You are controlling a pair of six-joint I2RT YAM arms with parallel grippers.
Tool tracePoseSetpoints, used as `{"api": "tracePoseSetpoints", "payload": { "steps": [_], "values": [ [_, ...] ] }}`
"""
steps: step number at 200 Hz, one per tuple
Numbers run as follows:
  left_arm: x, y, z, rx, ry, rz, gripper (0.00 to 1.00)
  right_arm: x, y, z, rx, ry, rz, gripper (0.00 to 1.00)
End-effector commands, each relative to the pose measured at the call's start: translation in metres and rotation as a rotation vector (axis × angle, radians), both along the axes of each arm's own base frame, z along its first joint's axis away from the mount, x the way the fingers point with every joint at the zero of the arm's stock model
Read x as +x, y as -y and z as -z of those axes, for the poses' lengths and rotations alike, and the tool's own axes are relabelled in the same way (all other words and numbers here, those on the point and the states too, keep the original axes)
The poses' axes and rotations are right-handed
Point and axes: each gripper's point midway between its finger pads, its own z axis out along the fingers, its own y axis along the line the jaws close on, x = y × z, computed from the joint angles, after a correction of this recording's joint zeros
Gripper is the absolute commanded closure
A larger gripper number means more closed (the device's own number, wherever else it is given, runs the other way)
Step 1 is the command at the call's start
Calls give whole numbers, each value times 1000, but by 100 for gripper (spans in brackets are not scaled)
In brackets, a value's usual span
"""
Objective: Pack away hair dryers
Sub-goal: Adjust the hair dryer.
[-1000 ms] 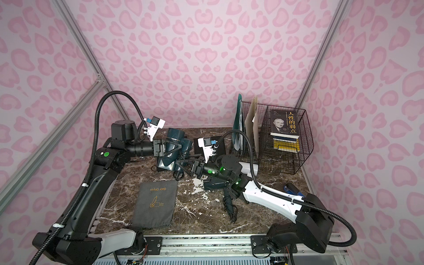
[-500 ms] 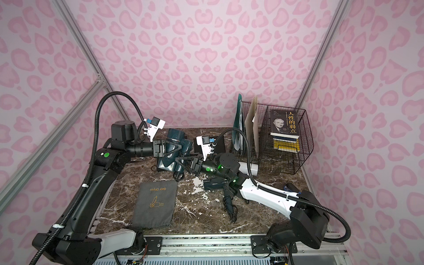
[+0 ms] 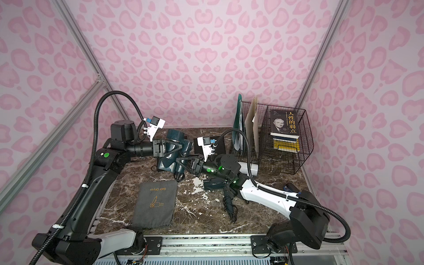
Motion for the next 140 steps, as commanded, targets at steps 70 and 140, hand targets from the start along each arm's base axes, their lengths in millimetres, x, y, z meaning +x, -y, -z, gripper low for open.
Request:
{"api": "tracePoseSetpoints", "payload": {
  "steps": [70,140],
  "values": [
    [7,-4,-12,62,101,-26,1,17,22,-5,94,-2,67,100],
    [1,-35,9,335,185,-113,1,44,65,20,43,-59,186,100]
  ]
}}
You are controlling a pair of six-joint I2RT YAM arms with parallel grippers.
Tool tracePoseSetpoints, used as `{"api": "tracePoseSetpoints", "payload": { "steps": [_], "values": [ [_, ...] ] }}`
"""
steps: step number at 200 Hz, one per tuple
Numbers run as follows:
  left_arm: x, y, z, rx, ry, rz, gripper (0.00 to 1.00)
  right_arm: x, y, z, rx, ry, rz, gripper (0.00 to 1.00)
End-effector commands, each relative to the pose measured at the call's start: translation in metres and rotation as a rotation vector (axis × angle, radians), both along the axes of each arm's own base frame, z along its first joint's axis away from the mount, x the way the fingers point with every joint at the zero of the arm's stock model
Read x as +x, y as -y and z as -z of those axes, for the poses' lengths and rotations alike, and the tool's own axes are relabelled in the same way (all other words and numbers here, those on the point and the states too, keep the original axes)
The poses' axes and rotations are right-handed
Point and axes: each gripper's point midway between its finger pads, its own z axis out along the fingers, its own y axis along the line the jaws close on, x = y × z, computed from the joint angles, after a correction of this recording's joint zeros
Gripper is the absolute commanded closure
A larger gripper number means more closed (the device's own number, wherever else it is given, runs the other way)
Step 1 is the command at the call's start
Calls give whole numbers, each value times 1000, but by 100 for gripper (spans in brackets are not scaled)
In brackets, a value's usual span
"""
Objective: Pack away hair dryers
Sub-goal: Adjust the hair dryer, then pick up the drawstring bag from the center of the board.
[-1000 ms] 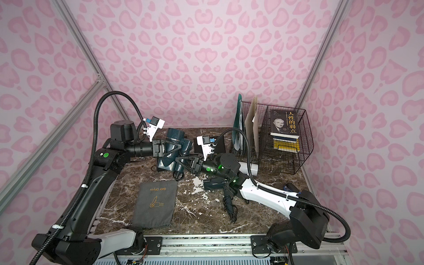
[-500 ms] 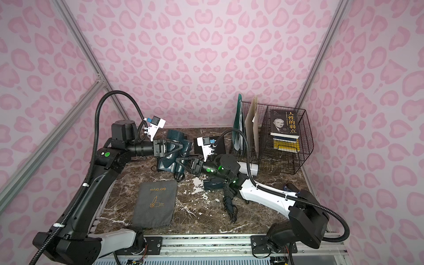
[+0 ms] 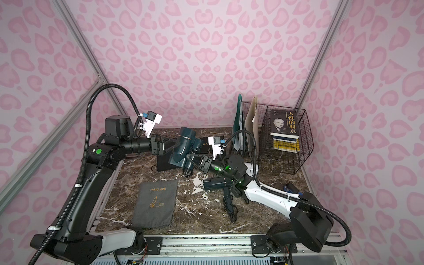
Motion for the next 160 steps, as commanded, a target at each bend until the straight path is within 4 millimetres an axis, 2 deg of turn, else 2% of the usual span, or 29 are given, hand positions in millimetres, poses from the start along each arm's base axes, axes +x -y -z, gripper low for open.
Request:
{"api": "tracePoseSetpoints", "payload": {
  "steps": [1,42,45,79,101,117,138,160],
  "values": [
    [-11,-18,25,167,17,-29,1,10,22,-2,23,7,62,100],
    [-62,-50,85,463,63,87,0,19,66,10,-54,-3,174,100],
    [-66,-53,97,494,49,109,1,20,70,10,-61,1,184,100],
    [-125,-84,171,764,-4,431,1,20,98,5,-122,16,251,100],
    [-153,-106,211,885,-70,582,1,18,111,0,-144,30,289,100],
    [-165,-112,230,909,-95,641,1,16,116,-2,-157,37,307,100],
    [-176,-107,241,872,-122,688,1,15,119,-4,-157,37,311,100],
    [-173,-106,265,943,-130,723,1,15,119,-4,-154,36,313,100]
  ]
}}
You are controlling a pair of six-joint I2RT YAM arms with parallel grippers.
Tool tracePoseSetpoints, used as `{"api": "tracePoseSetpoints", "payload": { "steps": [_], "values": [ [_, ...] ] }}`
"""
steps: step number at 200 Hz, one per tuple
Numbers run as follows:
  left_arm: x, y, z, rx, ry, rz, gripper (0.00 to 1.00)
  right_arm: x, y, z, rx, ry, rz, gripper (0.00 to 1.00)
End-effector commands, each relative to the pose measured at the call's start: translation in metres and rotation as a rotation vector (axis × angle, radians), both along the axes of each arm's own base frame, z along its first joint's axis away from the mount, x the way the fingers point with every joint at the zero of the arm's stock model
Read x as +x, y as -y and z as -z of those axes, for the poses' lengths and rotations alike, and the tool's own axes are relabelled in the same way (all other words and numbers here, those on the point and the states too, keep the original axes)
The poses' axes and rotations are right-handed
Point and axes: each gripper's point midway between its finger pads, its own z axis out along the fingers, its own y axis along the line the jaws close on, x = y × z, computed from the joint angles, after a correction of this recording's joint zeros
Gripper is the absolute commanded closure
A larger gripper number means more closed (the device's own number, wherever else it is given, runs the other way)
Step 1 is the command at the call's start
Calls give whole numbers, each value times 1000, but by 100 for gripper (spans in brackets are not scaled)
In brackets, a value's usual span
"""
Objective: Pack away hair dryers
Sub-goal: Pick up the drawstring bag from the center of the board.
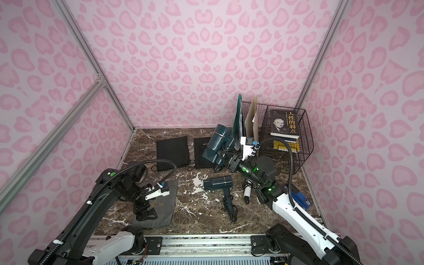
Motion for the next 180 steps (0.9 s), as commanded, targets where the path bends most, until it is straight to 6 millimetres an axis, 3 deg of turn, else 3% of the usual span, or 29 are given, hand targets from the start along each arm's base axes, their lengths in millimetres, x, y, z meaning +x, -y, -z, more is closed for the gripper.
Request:
{"api": "tracePoseSetpoints", "payload": {
  "steps": [1,24,67,118,180],
  "values": [
    [-2,-2,20,66,3,85,1,0,2,-12,8,52,11,100],
    [8,-4,48,200,45,125,1,0,3,-13,12,55,16,100],
    [18,7,67,229,73,116,1,-3,6,-16,8,64,25,100],
    [11,21,83,280,93,157,8,-7,11,-20,-3,77,38,100],
    [-2,17,98,334,62,174,13,-8,15,-20,-6,84,41,100]
  ]
}}
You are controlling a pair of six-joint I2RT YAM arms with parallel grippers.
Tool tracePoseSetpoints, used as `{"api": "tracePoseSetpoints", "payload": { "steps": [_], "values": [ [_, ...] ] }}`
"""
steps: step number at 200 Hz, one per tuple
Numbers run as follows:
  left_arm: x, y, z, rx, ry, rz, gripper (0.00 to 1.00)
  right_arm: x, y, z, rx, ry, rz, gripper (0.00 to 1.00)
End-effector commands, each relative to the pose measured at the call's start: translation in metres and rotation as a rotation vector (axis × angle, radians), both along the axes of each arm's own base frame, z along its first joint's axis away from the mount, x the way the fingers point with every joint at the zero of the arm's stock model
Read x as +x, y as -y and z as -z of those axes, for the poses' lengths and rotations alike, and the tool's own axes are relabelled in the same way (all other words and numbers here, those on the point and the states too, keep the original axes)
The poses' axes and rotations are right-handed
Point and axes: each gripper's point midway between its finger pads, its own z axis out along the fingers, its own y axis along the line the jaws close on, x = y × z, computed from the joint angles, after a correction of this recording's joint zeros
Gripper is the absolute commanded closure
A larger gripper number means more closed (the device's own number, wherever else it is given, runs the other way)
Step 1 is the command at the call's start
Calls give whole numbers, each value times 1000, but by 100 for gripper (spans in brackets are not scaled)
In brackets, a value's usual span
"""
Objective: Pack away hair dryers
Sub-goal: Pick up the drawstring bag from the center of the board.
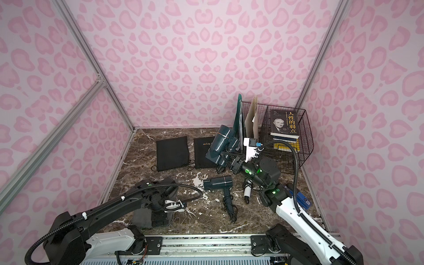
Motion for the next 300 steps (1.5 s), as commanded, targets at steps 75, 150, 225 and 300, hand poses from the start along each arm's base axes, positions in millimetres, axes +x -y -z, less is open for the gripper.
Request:
{"api": "tracePoseSetpoints", "payload": {
  "steps": [75,150,225,300],
  "values": [
    [1,-4,20,42,15,-57,27,-1,6,-16,17,76,10,100],
    [-8,-9,22,73,1,-41,18,0,8,-15,18,77,14,100],
    [-5,-11,34,147,-1,-35,44,-2,12,-17,20,85,22,100],
    [7,-4,21,128,70,-73,96,-3,21,-20,12,92,46,100]
  ]
}}
